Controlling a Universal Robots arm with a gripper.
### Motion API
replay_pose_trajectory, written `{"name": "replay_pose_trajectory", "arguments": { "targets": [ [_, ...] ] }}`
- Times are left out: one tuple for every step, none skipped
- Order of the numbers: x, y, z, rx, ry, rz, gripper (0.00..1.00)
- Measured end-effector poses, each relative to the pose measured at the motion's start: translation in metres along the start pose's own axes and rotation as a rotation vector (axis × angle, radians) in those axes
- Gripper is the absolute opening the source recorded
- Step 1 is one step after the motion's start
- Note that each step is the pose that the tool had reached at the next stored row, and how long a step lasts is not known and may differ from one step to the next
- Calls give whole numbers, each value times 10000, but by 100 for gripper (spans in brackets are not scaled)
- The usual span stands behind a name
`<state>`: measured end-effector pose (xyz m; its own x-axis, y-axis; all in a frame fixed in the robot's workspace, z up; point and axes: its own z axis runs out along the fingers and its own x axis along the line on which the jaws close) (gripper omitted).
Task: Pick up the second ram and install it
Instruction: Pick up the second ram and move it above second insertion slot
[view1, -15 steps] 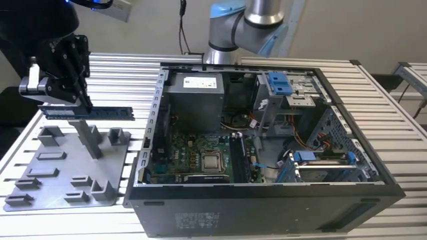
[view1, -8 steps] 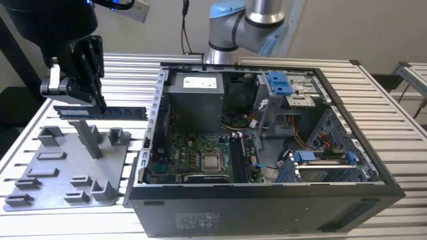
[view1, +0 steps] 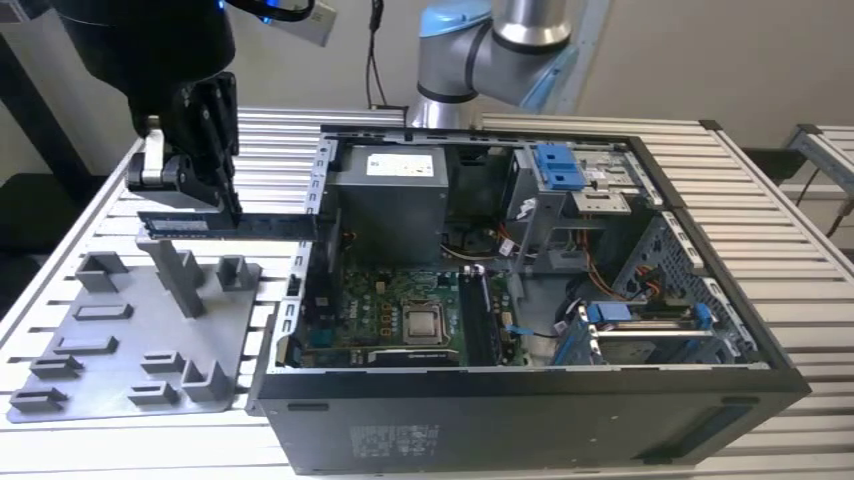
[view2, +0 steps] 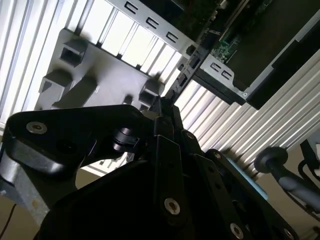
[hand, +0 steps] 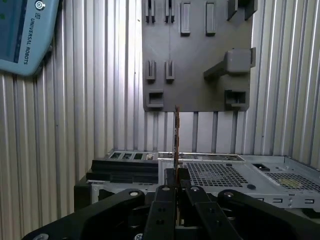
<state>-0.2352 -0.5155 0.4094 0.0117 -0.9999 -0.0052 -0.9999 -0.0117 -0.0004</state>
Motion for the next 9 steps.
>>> {"name": "replay_pose_trajectory", "arguments": {
  "targets": [
    [0,-24,1,1,-1,0,14],
    [1,-48,0,0,0,0,14],
    [1,-75,1,1,-1,0,14],
    [1,-100,0,0,0,0,14],
    [1,-125,1,0,0,-1,14],
    [2,-149,1,0,0,0,14],
    [2,-173,0,-1,0,0,14],
    [2,-198,0,-1,0,0,14],
    [2,-221,1,-1,-1,0,14]
  ]
}}
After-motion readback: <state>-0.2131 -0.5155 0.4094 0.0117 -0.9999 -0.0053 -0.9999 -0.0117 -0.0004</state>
